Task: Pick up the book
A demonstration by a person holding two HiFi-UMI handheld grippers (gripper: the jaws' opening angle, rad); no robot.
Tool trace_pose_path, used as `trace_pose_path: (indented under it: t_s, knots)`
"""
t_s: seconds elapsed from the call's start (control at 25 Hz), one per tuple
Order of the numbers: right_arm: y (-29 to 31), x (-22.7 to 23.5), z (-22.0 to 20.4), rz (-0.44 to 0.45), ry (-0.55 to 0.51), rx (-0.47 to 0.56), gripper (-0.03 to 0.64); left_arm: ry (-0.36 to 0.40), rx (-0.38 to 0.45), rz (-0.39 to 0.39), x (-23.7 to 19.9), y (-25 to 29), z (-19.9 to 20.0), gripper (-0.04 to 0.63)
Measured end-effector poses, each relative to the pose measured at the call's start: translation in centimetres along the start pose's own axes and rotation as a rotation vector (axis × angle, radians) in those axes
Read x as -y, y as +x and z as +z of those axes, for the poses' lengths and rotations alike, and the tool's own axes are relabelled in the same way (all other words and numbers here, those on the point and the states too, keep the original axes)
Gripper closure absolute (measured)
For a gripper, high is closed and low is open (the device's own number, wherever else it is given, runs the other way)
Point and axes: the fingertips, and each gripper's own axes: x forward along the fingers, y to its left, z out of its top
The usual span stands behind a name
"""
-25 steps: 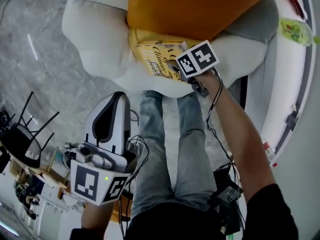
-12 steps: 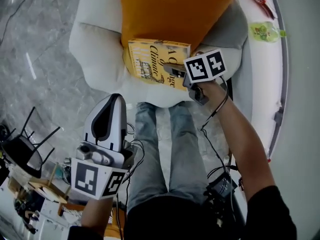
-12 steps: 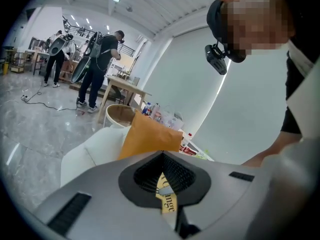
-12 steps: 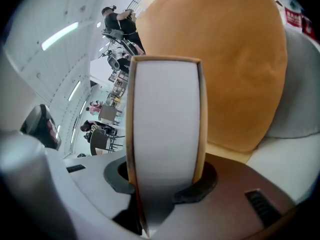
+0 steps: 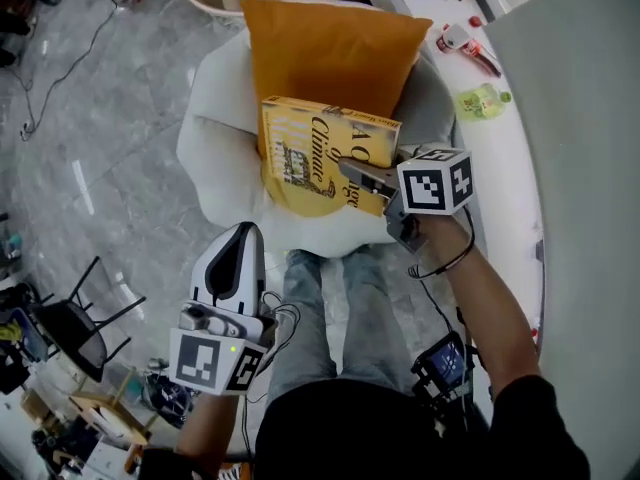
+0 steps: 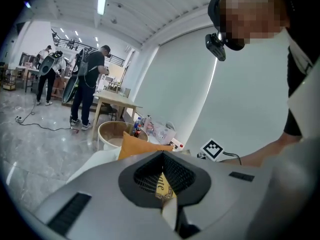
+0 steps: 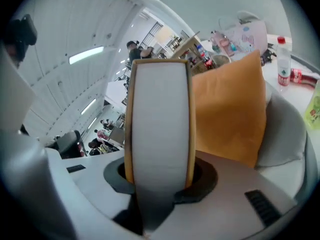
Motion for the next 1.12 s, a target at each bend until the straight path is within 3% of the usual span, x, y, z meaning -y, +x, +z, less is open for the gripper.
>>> trace_pose_path:
  t_s: [0.12,0.36,0.6,0.84,1.12]
  knots:
    - [-4.8,-5.1,4.1,0.024,-0.046,0.109,0.465,0.020,0.029,-0.021,2.2,-1.2,3.6,0.586]
    - [-15.7,-15.7,9.7,0.153,-0.138,0.337,0.466,0.067,0.100,-0.054,7.8,-3.8,11.3,0.586]
    - [-24.8,-23.8,15.2,0.209,-0.371,0.580,0.466,0.091,0.245,-0.053,11.6,-5.9,18.5,0.586]
    - [-31.5,-31.6,14.6,0.298,-0.393,0.719,0.466,0.103,0.326,0.013,12.9,-11.6,22.9,0.586]
    - [-37.0,-35.3,13.7,0.411,-0.391,0.815,0.466,0.082,0.442,0.086,15.6,-14.3,25.5,0.586]
